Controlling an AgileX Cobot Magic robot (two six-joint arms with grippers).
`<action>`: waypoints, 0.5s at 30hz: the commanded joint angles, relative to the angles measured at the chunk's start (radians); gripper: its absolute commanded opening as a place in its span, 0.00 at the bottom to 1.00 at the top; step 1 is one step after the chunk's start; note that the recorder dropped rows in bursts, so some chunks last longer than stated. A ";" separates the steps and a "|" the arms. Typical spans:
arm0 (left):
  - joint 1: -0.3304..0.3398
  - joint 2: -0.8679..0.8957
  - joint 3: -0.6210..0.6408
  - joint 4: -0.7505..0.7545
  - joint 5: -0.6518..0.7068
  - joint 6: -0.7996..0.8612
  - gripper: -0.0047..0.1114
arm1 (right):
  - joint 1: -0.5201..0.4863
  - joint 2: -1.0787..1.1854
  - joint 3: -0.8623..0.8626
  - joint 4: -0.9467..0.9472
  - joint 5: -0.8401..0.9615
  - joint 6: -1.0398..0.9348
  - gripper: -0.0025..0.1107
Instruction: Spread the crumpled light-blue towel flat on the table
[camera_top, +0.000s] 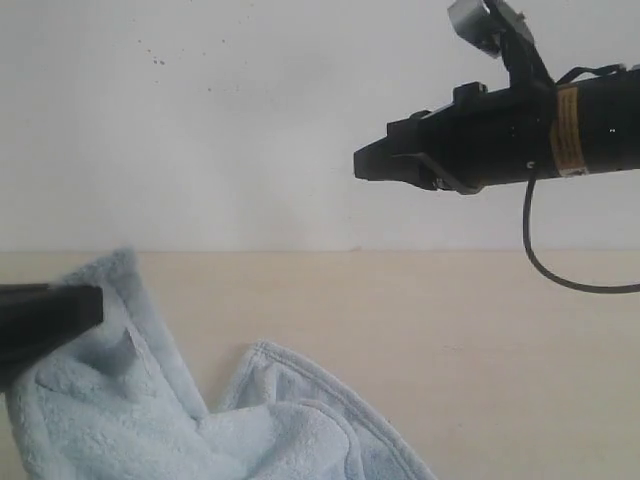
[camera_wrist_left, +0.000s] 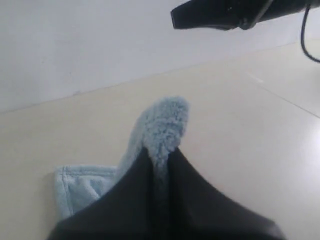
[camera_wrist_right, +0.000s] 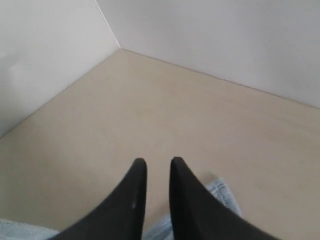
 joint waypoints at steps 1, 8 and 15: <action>-0.005 -0.135 -0.084 -0.002 -0.108 0.021 0.08 | 0.002 0.003 -0.016 0.002 -0.113 -0.010 0.25; -0.005 -0.209 -0.309 -0.002 -0.153 0.150 0.08 | 0.002 0.003 -0.016 0.002 -0.218 -0.008 0.25; -0.005 -0.169 -0.432 -0.002 -0.145 0.214 0.08 | 0.004 0.003 -0.005 0.002 -0.314 0.006 0.25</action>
